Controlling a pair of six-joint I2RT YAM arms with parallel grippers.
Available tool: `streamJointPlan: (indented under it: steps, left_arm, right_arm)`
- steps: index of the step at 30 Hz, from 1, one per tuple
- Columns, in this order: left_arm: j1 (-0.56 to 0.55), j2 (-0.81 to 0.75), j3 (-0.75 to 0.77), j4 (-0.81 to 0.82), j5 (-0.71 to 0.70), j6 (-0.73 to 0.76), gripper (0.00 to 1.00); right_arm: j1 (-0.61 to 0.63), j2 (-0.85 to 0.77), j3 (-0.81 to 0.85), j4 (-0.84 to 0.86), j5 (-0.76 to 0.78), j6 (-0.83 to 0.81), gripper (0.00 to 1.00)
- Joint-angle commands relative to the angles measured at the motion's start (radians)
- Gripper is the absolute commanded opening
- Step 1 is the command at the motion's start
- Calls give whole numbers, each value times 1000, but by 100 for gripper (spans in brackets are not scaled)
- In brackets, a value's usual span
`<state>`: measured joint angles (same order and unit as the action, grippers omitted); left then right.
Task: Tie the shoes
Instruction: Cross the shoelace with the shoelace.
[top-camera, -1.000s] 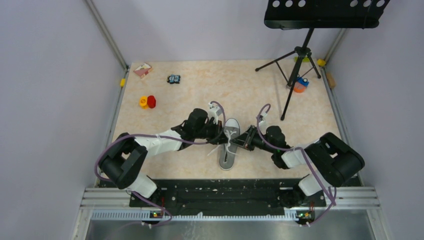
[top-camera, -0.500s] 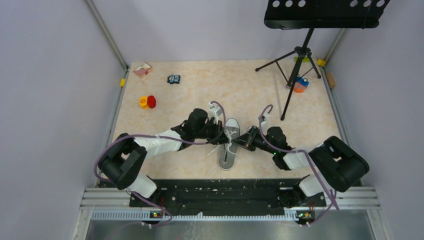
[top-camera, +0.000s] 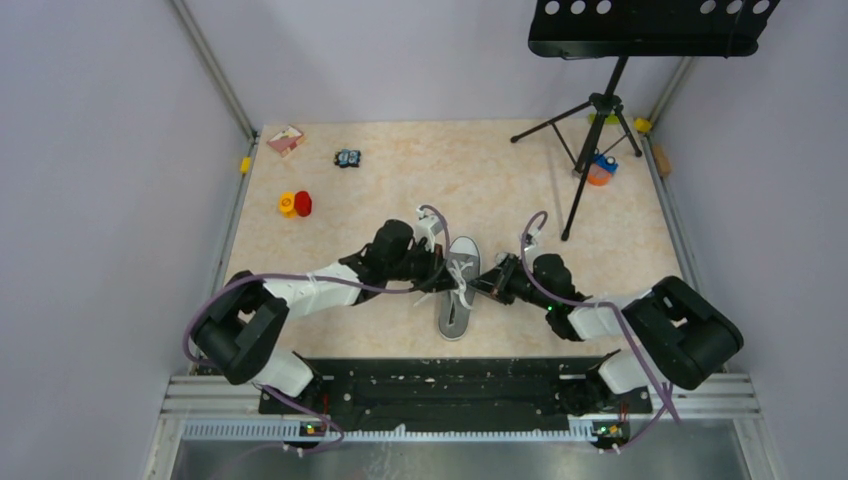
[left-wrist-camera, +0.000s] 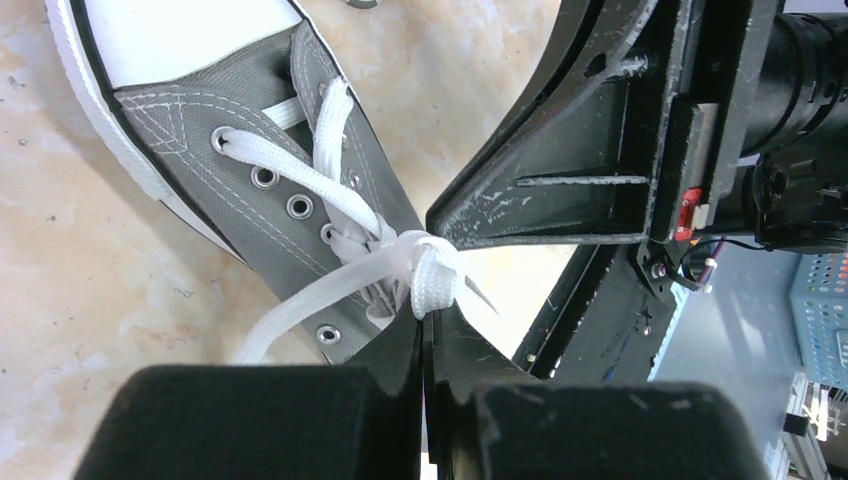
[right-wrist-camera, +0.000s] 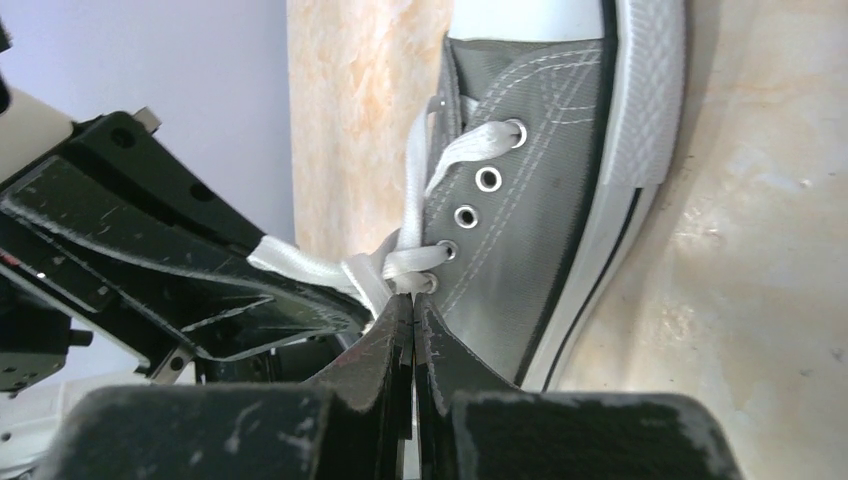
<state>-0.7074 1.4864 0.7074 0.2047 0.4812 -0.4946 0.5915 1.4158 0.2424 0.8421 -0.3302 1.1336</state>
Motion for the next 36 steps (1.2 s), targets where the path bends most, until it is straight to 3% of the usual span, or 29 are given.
streamJointPlan:
  steps: [1,14,23,36]
  left_arm:
    - [7,-55,-20,3,-7,21,0]
    - [11,-50,-26,16,3,16,0]
    - [10,-37,-16,19,9,13,0]
    - [10,-22,-3,14,15,14,0]
  right_arm:
    - [-2,-38,-3,-29,47,-25,0]
    - [-2,-51,21,-32,5,-56,0]
    - [-2,-31,28,14,-46,-78,29]
    - [-2,-43,21,79,-69,-84,31]
